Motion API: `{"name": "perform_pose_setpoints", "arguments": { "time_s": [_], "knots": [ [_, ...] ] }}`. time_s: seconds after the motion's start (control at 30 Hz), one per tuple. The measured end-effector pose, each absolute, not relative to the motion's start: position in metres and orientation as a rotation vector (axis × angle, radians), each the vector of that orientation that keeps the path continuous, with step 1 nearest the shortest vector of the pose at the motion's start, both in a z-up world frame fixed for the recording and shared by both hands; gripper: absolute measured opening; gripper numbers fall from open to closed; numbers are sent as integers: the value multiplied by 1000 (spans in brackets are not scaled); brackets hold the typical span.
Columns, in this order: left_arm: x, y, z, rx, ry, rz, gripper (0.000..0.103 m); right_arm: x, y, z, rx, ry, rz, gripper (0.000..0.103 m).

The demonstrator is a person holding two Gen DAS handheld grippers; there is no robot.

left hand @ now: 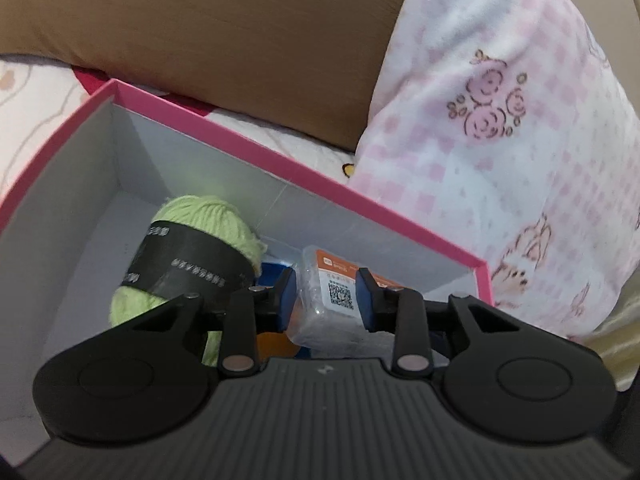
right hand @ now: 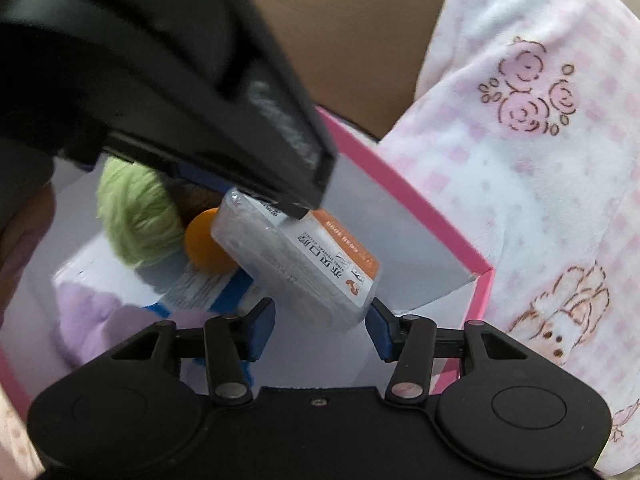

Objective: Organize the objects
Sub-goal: 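Lower the clear plastic box into the pink box beside the orange sponge, then open the left gripper to release the plastic box and withdraw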

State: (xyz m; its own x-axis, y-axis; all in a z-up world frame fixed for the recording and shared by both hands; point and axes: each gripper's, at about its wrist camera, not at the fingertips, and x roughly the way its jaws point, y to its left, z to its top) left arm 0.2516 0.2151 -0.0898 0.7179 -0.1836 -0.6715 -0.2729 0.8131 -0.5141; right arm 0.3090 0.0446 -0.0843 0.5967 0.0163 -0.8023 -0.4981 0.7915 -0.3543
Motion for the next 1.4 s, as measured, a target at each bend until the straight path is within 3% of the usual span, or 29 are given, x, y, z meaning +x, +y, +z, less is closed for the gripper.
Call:
{"name": "perform_pose_setpoints", "arguments": {
  "time_s": [0.2, 0.27, 0.33, 0.4, 0.47, 0.5, 0.57, 0.6, 0.63, 0.7, 1.1, 1.33, 1.4],
  "knots": [
    [264, 208, -97, -641, 791, 16, 30, 323, 31, -84, -635, 920, 332, 55],
    [266, 202, -95, -607, 813, 32, 30, 325, 26, -79, -607, 934, 382, 60],
    [267, 199, -95, -607, 867, 47, 30, 325, 22, -75, -561, 945, 440, 75],
    [265, 199, -93, -614, 867, 40, 28, 324, 18, -72, -525, 937, 455, 75],
    [266, 198, -95, -627, 866, 35, 25, 325, 17, -73, -502, 941, 458, 68],
    [266, 198, -95, -625, 865, 36, 24, 326, 17, -75, -499, 945, 468, 60],
    [265, 199, -95, -639, 862, 32, 24, 323, 20, -79, -532, 922, 461, 59],
    [265, 199, -95, -652, 860, 23, 23, 320, 22, -82, -573, 903, 451, 54],
    [265, 198, -95, -664, 859, 20, 22, 317, 24, -85, -620, 882, 442, 42],
    [264, 196, -93, -666, 861, 23, 21, 316, 26, -91, -661, 875, 415, 31],
    [265, 197, -100, -676, 871, 11, 22, 315, 27, -100, -704, 838, 390, 28],
    [267, 186, -101, -606, 876, 38, 21, 303, -1, -69, -463, 845, 472, 34],
    [268, 181, -103, -582, 893, 48, 16, 296, -8, -63, -428, 838, 494, 34]
  ]
}}
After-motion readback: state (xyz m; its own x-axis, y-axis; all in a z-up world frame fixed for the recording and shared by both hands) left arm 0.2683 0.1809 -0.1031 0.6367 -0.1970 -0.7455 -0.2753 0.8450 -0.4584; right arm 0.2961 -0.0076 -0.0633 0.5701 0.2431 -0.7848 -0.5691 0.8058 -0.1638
